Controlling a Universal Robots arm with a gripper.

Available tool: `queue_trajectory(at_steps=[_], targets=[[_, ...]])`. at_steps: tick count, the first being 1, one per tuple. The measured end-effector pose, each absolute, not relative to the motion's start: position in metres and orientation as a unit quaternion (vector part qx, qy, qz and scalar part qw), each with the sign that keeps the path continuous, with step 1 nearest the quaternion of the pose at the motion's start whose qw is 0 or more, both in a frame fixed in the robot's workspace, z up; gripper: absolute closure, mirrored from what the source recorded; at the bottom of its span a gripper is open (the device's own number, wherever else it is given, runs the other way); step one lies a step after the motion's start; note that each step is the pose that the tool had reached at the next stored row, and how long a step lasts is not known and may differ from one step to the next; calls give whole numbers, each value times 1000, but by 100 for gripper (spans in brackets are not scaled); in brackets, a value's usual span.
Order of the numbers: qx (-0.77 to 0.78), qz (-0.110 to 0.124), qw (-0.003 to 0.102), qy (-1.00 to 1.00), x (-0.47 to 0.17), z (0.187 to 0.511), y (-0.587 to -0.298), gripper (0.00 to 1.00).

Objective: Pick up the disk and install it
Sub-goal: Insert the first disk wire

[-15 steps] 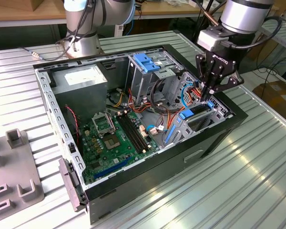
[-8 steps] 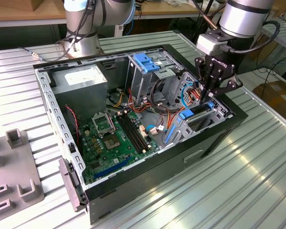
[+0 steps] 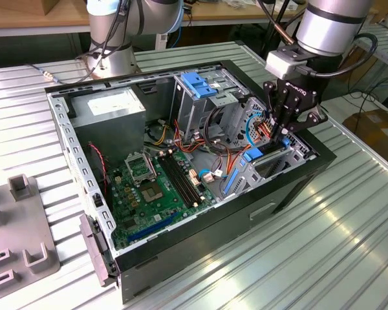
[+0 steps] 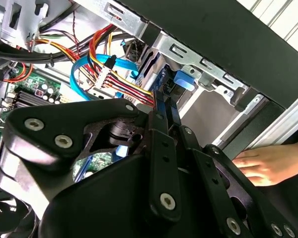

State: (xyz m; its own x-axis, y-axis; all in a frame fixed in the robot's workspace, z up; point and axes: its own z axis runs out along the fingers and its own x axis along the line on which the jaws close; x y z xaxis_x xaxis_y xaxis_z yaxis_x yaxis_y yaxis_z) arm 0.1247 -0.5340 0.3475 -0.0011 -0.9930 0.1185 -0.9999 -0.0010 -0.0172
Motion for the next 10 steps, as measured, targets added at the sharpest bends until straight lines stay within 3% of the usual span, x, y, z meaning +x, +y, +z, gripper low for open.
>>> queue_trajectory(at_steps=[10], targets=[[707,48,36,-705,125,347,-535,84]])
